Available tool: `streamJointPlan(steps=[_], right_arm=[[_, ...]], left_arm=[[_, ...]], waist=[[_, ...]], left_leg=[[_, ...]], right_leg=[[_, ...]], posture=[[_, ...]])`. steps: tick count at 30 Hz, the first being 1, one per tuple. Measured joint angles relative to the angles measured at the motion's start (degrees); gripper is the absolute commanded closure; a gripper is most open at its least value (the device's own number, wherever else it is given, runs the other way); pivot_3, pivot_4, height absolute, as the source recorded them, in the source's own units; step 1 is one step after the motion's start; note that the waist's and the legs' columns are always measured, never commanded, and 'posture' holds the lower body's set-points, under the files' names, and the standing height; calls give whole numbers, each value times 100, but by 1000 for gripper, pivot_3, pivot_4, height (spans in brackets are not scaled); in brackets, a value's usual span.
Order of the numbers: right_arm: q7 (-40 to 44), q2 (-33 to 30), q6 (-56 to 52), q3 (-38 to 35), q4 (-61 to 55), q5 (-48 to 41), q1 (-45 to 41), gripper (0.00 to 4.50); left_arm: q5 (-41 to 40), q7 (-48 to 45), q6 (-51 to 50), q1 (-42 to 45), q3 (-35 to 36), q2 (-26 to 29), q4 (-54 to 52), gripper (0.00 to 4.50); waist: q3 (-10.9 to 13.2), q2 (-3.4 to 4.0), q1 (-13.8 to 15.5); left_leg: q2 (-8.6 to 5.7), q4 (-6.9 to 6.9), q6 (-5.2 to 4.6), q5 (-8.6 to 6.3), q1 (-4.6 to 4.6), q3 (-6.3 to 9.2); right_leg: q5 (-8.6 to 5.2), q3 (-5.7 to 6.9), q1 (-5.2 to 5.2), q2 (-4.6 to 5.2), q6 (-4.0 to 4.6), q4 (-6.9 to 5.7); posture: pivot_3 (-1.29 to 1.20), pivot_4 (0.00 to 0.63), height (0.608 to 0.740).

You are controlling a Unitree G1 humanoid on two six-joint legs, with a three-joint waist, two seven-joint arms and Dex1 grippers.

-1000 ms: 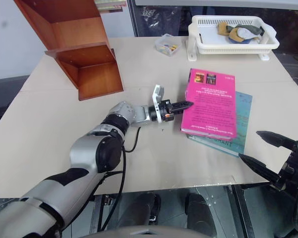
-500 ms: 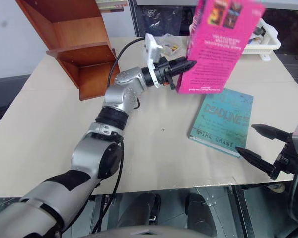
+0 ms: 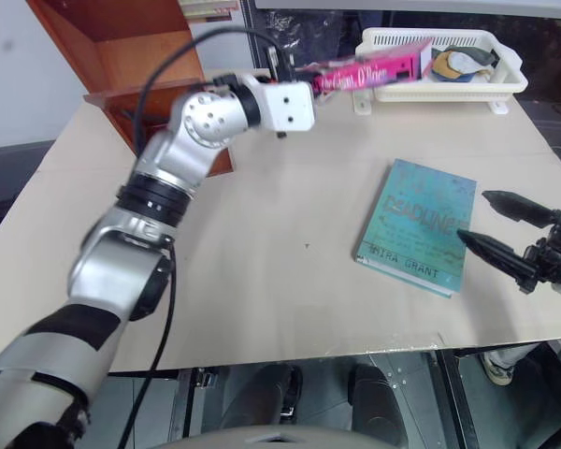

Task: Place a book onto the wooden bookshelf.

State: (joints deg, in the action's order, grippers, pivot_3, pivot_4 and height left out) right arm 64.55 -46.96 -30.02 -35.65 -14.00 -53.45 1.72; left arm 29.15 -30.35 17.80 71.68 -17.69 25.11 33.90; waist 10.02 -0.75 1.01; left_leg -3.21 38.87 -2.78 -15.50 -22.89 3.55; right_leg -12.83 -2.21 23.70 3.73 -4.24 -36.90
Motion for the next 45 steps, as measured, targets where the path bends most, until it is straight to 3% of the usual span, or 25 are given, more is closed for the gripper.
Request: streamJointPlan(steps=[5, 10, 19, 31, 38, 45], right_arm=[[439, -123, -168, 217, 652, -113, -514, 0], [1031, -239, -213, 724, 1813, 79, -1433, 0], [1455, -239, -81, 1297, 2745, 604, -2386, 0], [1931, -251, 197, 1722, 3712, 1208, -3362, 0], [2117, -207, 403, 1934, 4278, 1502, -3914, 0], [2225, -127, 563, 2116, 4674, 1711, -4264, 0]], left_arm=[[528, 12, -173, 4, -211, 319, -340, 4193], [928, -749, -371, 119, -453, 868, -867, 4193], [1454, -1624, -1234, 817, -586, 1113, -782, 4193], [1460, -2561, -2230, 808, -463, 1723, -1167, 4193], [1314, -3086, -2695, 590, -159, 2316, -1732, 4193], [1136, -3510, -3194, 340, 38, 2708, -2145, 4193]], waist=[[2, -1, -21], [8, -5, -40], [13, -1, -43], [20, 3, -158], [20, 4, -197], [20, 4, -187]], left_leg=[[-3, 2, -1, 0, -2, -7], [3, 2, 9, 6, 0, -10], [0, 11, 2, 2, -8, -11], [1, 22, 4, 3, -24, -11], [-1, 51, 12, 8, -100, -33], [-2, 55, 14, 9, -100, -41]], right_leg=[[0, -5, 1, 0, 0, 2], [0, -6, 2, -5, 0, -1], [-1, -6, 5, -5, -2, -1], [0, -7, 25, -5, -1, -12], [-1, -19, 134, -1, 0, -85], [-1, -23, 138, 0, 0, -97]], posture=[[0, 150, 740], [0, 150, 740], [0, 150, 740], [0, 150, 740], [0, 150, 740], [0, 150, 740]])
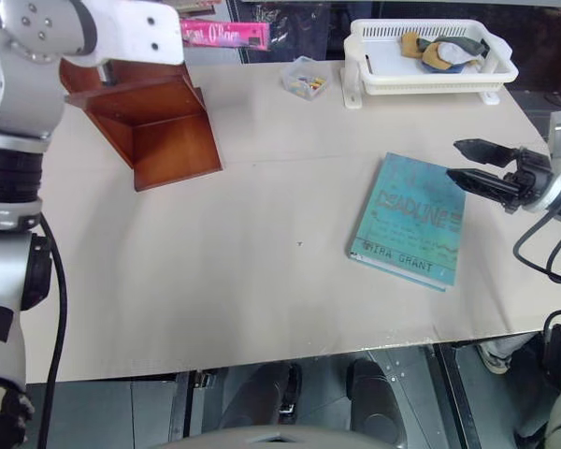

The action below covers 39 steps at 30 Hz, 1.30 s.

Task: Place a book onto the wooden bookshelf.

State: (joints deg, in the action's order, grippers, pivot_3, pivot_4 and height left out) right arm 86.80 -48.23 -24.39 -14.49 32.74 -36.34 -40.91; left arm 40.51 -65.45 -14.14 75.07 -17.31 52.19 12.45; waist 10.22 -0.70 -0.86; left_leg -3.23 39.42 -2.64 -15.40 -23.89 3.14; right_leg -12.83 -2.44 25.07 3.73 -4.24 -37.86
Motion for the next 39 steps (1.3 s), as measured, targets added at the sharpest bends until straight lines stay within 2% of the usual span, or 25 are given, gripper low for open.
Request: streamJointPlan(steps=[9, 21, 23, 24, 29, 30, 31, 39], right_arm=[[58, 50, 75, 16, 211, 66, -140, 0], [101, 61, 93, 16, 246, 68, -242, 0], [103, 61, 103, 16, 246, 72, -242, 0], [104, 62, 105, 16, 245, 74, -242, 0], [106, 85, 132, 16, 245, 89, -241, 0], [107, 95, 133, 16, 245, 92, -241, 0], [108, 107, 136, 16, 246, 101, -241, 0], [117, 110, 195, 16, 270, 117, -241, 0]], left_arm=[[-21, -240, -441, -173, 127, 420, -105, 4193], [-247, -121, -520, -173, 136, 438, 242, 4193], [-255, -78, -510, -172, 135, 438, 304, 3220], [-257, -56, -509, -172, 134, 437, 347, 3044], [-246, -21, -467, -172, 128, 438, 439, 916], [-245, -21, -453, -172, 124, 438, 443, 364], [-236, -15, -444, -172, 114, 440, 444, 86], [-116, -17, -456, -172, 97, 567, 441, 86]], waist=[[0, 0, -11], [0, 1, -44], [0, 1, -58], [0, 1, -72], [0, 1, -114], [0, 1, -116], [0, 1, -118], [0, 1, -126]], left_leg=[[0, 0, 0, 0, 1, -2], [2, 0, 0, 0, 1, -7], [2, 0, 0, 0, 1, -9], [2, 0, 0, 0, 1, -9], [2, 0, 0, 0, 1, -8], [2, 0, 0, 0, 1, -9], [2, 0, 0, 0, 1, -8], [2, 0, 0, 0, 1, -9]], right_leg=[[0, -2, 3, -1, 0, -3], [0, -8, 7, -2, 0, -8], [0, -9, 7, -1, 0, -8], [0, -9, 7, -1, 0, -8], [0, -9, 7, -1, 0, -9], [0, -9, 7, -1, 0, -9], [0, -9, 7, -1, 0, -9], [0, -9, 7, -1, 0, -10]], posture=[[0, 150, 740], [0, 150, 740], [0, 150, 740], [0, 150, 740], [0, 150, 740], [0, 150, 740], [0, 150, 740], [0, 150, 740]])
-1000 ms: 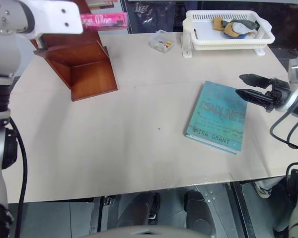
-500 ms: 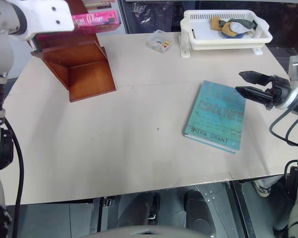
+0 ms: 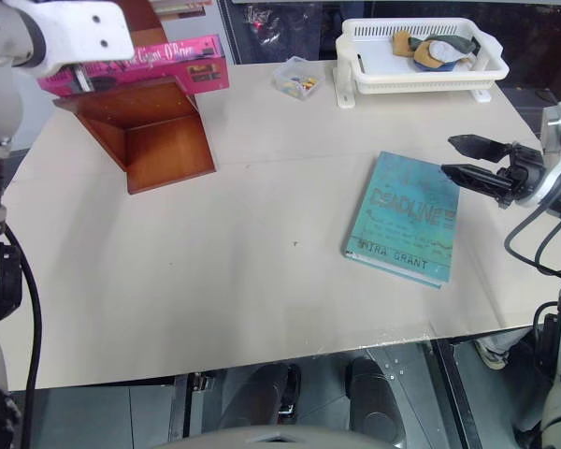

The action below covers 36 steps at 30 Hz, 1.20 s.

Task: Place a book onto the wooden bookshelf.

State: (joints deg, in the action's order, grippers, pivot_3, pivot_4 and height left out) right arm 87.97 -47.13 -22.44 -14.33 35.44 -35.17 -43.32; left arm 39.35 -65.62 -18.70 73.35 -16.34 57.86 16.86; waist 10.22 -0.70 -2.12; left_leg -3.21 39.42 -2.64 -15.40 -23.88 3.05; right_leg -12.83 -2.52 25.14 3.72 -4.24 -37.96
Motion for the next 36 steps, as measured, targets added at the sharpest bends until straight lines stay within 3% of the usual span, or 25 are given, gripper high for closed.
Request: streamJointPlan(steps=[10, 19, 36], right_arm=[[11, -1, 13, 0, 53, 5, 0, 0], [29, -24, -144, 0, 57, -48, 19, 0], [39, -393, -1327, 0, -801, -1224, 251, 0]], left_arm=[[-58, -200, -182, -209, 67, 161, -439, 86], [-1314, -812, -807, -911, 919, 305, -1344, 86], [-2378, -948, -1365, -1187, 1154, 657, -2095, 86]], waist=[[0, 1, -3], [0, 1, -7], [0, 1, 1]], left_leg=[[0, 1, 0, 0, 0, 0], [2, 2, 0, 0, 1, 0], [3, 3, -1, -1, 2, -1]], right_leg=[[0, -1, 1, 1, 0, -1], [0, -2, 1, 2, 0, -2], [0, -1, -1, 2, 0, -3]], posture=[[0, 150, 740], [0, 150, 740], [0, 150, 740]])
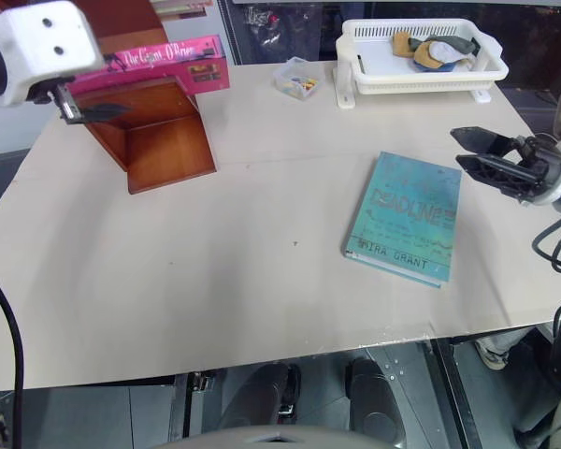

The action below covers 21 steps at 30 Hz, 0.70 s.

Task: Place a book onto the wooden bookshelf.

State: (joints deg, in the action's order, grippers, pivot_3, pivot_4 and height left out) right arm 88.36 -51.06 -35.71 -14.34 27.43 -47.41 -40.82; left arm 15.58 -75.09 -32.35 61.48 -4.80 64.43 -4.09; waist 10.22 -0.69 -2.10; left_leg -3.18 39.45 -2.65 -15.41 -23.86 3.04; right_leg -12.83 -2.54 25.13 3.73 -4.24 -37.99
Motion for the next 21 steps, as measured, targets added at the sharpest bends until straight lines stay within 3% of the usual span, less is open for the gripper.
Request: streamJointPlan(steps=[6, 11, 15, 18, 19, 21], right_arm=[[4, -69, -17, 44, 4, -22, 87, 0], [8, -126, -11, 67, -11, -35, 337, 0], [8, -141, -11, -106, -288, -43, 977, 0], [-3, -147, 19, -281, -537, -30, 1536, 0], [-3, -147, 23, -287, -552, -28, 1556, 0], [-4, -281, 384, -363, -805, 245, 2023, 0]], left_arm=[[-1113, -84, -571, -390, 849, 6, -543, 86], [-2075, -131, -1254, -1778, 1763, -33, -1435, 86], [-3101, 182, -2379, -3317, 2604, -980, -2884, 86], [-3541, 855, -3073, -4127, 2666, -1811, -3425, 86], [-3555, 884, -3092, -4143, 2674, -1851, -3445, 86], [-3706, 1534, -3186, -4601, 2682, -2670, -3856, 86]], waist=[[0, 1, -19], [-1, 2, -15], [-8, 10, 39], [-5, 3, 121], [-5, 4, 127], [-28, 32, 153]], left_leg=[[4, 0, 0, 0, 3, -2], [8, 1, 1, 0, 5, -4], [7, 4, 0, 0, 7, -1], [7, 13, 1, 0, 9, 6], [7, 14, 1, 0, 11, 7], [5, 13, 4, 1, 32, 13]], right_leg=[[0, -2, 1, -1, 0, -1], [0, -5, -1, -1, 1, -3], [0, -2, -8, 11, 1, 3], [2, 3, -11, 24, 2, -6], [3, 3, -14, 25, 2, -3], [8, 9, -44, 30, 5, 6]], posture=[[0, 150, 740], [0, 150, 740], [0, 150, 740], [0, 150, 740], [0, 150, 740], [0, 150, 740]])
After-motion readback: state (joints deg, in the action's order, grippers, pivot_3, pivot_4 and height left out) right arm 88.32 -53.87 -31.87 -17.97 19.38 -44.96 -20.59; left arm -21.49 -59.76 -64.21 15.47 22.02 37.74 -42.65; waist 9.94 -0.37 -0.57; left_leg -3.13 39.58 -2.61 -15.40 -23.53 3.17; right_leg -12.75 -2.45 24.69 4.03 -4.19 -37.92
